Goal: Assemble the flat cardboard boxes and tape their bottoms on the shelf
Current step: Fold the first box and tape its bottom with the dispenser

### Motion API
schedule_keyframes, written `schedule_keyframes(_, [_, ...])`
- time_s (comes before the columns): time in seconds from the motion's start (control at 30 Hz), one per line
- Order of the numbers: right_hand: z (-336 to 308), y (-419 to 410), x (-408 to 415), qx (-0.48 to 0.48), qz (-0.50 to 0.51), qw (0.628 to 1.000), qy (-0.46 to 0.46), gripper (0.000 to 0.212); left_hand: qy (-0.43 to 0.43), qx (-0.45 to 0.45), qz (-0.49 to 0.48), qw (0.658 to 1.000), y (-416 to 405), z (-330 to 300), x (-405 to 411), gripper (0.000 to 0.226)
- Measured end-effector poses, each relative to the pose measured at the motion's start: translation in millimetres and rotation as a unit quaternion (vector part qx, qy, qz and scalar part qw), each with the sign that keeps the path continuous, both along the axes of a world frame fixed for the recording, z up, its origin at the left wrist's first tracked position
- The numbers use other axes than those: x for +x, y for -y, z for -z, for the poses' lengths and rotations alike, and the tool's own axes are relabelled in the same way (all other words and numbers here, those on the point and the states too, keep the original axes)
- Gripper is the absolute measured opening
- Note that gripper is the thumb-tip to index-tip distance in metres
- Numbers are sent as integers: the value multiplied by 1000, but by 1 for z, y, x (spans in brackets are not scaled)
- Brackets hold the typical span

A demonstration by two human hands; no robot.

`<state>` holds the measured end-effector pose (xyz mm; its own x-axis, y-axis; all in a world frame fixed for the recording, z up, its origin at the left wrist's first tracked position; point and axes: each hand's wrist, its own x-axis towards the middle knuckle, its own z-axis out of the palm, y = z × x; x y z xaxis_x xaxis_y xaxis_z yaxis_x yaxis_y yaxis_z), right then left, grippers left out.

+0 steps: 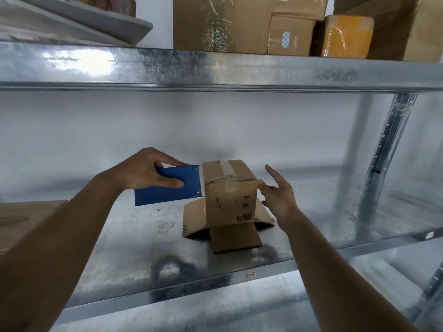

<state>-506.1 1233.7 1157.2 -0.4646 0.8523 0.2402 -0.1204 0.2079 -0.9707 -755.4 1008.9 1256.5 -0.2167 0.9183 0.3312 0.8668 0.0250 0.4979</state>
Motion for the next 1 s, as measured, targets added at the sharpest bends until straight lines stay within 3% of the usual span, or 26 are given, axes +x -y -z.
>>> schedule_keyframes(0.13, [-7, -2, -12, 18, 10, 998, 56, 35, -9, 0, 1, 1000, -6, 1, -7, 48])
schedule_keyframes(0.2, [-4, 5, -18, 105, 103, 988, 47, 24, -8, 2, -2, 1000, -9, 1, -9, 49])
schedule_keyframes(0.27, [-8, 15, -21, 268, 201, 942, 27, 22, -7, 4, 0, 1000, -10, 2, -11, 49])
schedule_keyframes(0.3, [-9, 17, -23, 372, 204, 905, 23, 24, -7, 5, 2, 1000, -10, 2, -11, 49])
schedule_keyframes(0.37, [-14, 20, -33, 531, 130, 837, 33, 29, -9, 3, 5, 1000, -11, 2, -11, 49])
schedule_keyframes(0.4, [-18, 22, -39, 562, 88, 820, 61, 31, -10, 3, 5, 1000, -11, 2, -11, 49])
schedule_keyframes(0.5, [-18, 31, -55, 562, 29, 805, 187, 38, -11, 4, 6, 1000, -10, 1, -12, 49])
schedule_keyframes(0.57, [-9, 32, -59, 556, 25, 800, 224, 41, -5, -2, 4, 1000, -9, 3, -15, 49])
schedule_keyframes(0.87, [20, 29, -61, 546, 64, 814, 186, 40, 20, -17, 2, 1000, 1, 6, -27, 48])
schedule_keyframes(1.0, [9, 42, -65, 491, 63, 835, 242, 47, 22, -33, -7, 999, -3, 13, -29, 53])
